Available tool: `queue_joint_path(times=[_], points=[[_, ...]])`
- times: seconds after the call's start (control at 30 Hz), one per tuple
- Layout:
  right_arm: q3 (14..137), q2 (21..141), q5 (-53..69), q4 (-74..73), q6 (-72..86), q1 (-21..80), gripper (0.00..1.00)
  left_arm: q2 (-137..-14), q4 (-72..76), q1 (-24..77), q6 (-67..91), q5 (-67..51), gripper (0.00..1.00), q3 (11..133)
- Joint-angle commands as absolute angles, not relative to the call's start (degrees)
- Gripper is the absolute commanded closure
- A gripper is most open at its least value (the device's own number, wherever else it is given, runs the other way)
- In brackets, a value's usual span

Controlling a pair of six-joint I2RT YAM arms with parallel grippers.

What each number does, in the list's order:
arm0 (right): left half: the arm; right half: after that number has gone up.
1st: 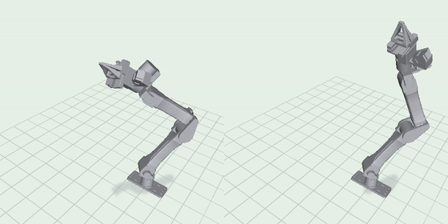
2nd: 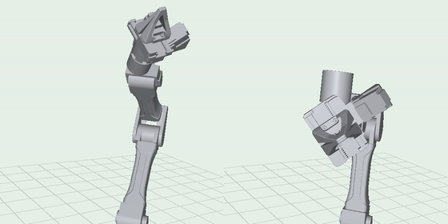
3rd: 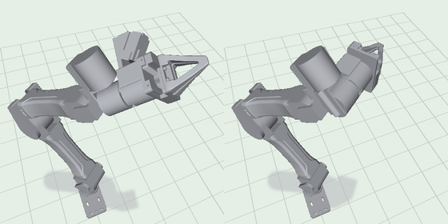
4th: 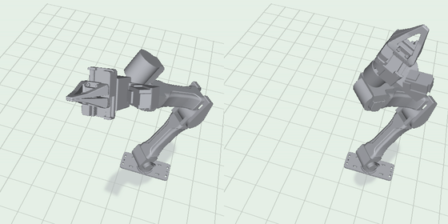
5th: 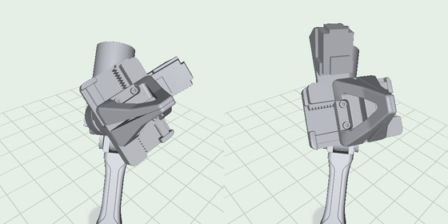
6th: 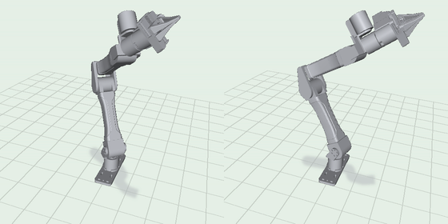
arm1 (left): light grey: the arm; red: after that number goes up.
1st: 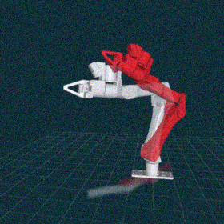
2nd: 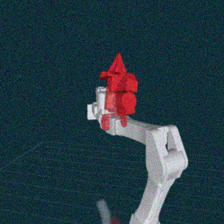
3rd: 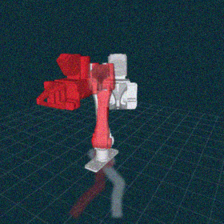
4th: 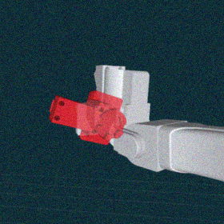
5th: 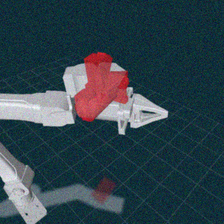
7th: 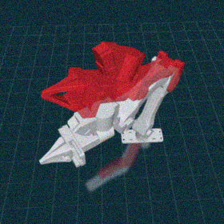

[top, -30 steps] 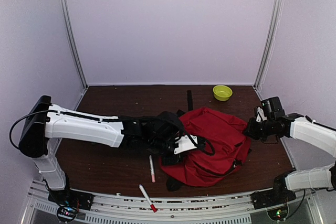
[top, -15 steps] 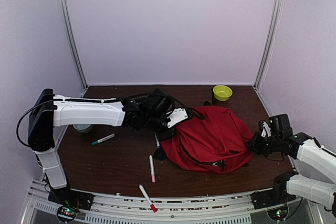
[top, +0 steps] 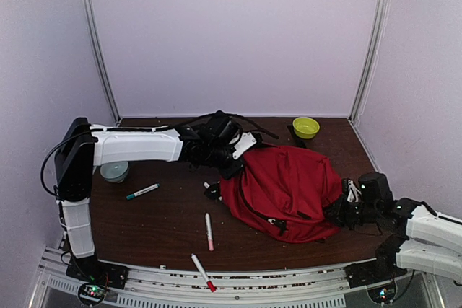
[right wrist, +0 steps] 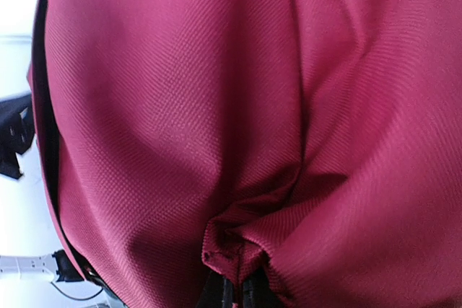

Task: Pack the student bag
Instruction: Rotate the student bag at the center of the board.

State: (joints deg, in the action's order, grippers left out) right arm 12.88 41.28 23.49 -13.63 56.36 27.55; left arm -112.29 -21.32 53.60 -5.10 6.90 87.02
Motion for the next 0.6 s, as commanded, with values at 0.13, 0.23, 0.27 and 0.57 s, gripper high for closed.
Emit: queue_joint_path(times=[0.13,0.23,0.27,0.57], points=[[15.93,49.39,18.04,-4.69,64.23,42.53,1.0,-115.65,-18.04,48.77,2.19,6.18,1.0,93.82],[17.58,52.8,17.24,-1.6,65.57,46.1,1.0,-116.31,-17.59,47.79,2.73,4.44,0.99,95.1],[18.17,53.9,17.04,-1.13,65.71,46.9,1.0,-116.66,-17.99,47.66,2.55,4.66,0.99,95.76],[21.11,53.74,13.1,-4.51,64.68,49.32,0.91,-114.64,-17.28,47.55,1.82,5.26,0.96,92.6]])
